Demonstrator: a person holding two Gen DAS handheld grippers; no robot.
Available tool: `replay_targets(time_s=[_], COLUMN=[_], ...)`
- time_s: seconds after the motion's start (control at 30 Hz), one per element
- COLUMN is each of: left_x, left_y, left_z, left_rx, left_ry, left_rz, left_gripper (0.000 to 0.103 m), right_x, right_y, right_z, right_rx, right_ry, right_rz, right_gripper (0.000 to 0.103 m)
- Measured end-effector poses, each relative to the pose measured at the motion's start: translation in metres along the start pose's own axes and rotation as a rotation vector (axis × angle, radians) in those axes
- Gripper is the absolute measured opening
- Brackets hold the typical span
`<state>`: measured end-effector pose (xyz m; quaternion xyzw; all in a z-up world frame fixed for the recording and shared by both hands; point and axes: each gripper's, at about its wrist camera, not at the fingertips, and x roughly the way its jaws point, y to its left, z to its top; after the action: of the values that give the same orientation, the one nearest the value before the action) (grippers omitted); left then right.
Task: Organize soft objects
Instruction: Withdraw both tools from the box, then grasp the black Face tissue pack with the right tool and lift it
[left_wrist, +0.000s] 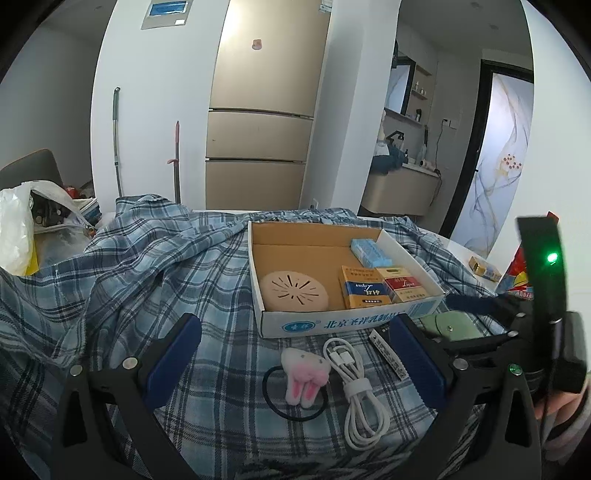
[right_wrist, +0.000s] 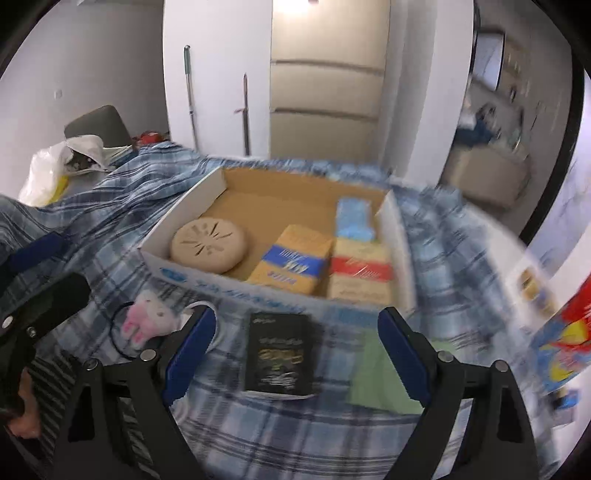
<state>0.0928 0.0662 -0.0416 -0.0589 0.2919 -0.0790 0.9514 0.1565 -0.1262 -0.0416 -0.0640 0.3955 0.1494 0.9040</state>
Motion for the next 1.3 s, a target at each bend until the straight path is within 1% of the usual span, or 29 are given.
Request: replay_targets(time_s=[0.07,0.13,0.23,0.3,0.37,0.43,0.5,0.53,0.57,0.93,1.23,1.3], left_x=[0.002,0.003,0.004,0.005,0.006,0.007,0.007,0.008,0.008,0.013,0.011,0.011], left_y=[-0.002,-0.003,-0.002,-0.001,-0.001,-0.002,-0.002,-0.002,-0.002,-0.003,-0.002,-0.003], left_z=[0.000,0.000,-0.001,-0.001,-0.001,-0.001,-0.001,-0.001,-0.001,-0.001,-0.001,-0.001], left_rx=[0.009,0.017,0.015,0.008,0.009,0.014,0.015,0.013,0.011,0.017,0.017,0.023], left_ry=[0.008,0.016,0.026,0.032,0.041,0.049,0.048,0.048,0.049,0.074,0.069,0.073], left_rz=[0.001,0.004,0.015,0.011,0.010,0.011,0.018,0.026,0.028,0.025,0.021,0.022], left_gripper=[0.103,0.103,0.103,0.103,0.103,0.103,0.103,0.103,0.103,0.103,0.103,0.103], right_x=[0.009,0.015,0.022,0.026,0.028,0.031,0.037,0.040,0.042,0.040,0.026,0.022], right_y=[0.001,0.004,0.005,0.005,0.003,0.001,0.000,0.000,0.001,0.007,0.008,0.006], right_z=[-0.004,-0.009,-0.013,-0.014,-0.015,-0.015,-0.016,-0.017,-0.018,-0.018,-0.017,-0.017], right_rx=[0.001,-0.017,-0.019,-0.013,-0.002,0.007,0.011,0.011,0.010,-0.037,-0.048,-0.044], right_ry=[0.017,0.027,0.057,0.072,0.083,0.095,0.120,0.140,0.153,0.137,0.075,0.067], right_rz=[0.013,-0.005,0.005,0.001,0.010,0.012,0.015,0.017,0.019,0.006,0.000,0.016], right_gripper=[0.088,0.086,0.082,0.076,0.074,0.069,0.059,0.056,0.048,0.046,0.045,0.045])
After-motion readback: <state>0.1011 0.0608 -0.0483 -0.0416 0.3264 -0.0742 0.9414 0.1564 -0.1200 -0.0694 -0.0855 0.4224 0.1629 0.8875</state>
